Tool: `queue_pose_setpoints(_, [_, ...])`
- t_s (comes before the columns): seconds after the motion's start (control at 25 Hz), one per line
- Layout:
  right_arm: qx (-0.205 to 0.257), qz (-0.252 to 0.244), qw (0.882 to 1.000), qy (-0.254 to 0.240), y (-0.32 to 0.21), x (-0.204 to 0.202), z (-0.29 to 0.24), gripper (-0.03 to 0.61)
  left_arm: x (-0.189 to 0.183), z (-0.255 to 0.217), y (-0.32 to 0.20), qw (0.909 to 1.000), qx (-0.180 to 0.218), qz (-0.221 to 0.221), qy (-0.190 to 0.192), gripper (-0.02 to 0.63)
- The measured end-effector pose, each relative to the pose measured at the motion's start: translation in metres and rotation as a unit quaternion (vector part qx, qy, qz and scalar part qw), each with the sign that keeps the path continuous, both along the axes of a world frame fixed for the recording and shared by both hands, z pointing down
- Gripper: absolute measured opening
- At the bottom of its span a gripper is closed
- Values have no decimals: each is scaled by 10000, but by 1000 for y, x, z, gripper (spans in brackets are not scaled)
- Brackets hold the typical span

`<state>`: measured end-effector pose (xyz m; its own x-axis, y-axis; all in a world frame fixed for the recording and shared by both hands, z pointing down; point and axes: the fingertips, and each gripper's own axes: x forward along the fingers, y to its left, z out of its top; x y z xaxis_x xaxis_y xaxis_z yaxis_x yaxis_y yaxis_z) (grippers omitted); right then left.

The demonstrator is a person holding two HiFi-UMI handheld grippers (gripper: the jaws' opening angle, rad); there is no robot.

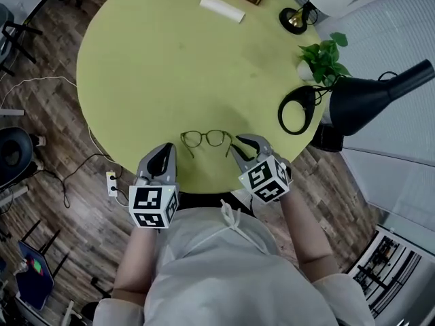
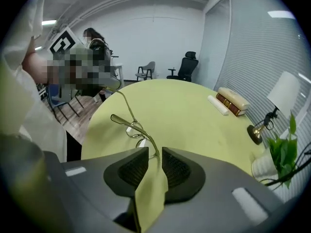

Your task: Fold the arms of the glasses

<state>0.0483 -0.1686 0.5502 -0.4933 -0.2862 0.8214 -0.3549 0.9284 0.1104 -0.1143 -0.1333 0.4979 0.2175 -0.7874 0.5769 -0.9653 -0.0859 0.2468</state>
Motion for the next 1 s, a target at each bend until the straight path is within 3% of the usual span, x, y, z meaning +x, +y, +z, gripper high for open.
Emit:
queue_pose_setpoints(0.28, [162, -1198, 9910, 576, -3, -10, 8, 89, -7, 14, -10, 9998, -151, 1, 92, 6])
queue_pose_setpoints(0.48, [279, -1648, 9832, 729, -1, -16, 8, 26, -7, 19, -13, 9997, -198, 99, 43, 6])
queue_pose_setpoints(0.84, [349, -1880, 9789, 718, 5, -13, 9, 15, -6, 11, -24, 9999, 2, 99, -48, 6])
queue_pose_setpoints(1.0, [400, -1858, 9795, 672, 7, -13, 9, 14, 1, 14, -28, 9996, -44, 184, 210, 6])
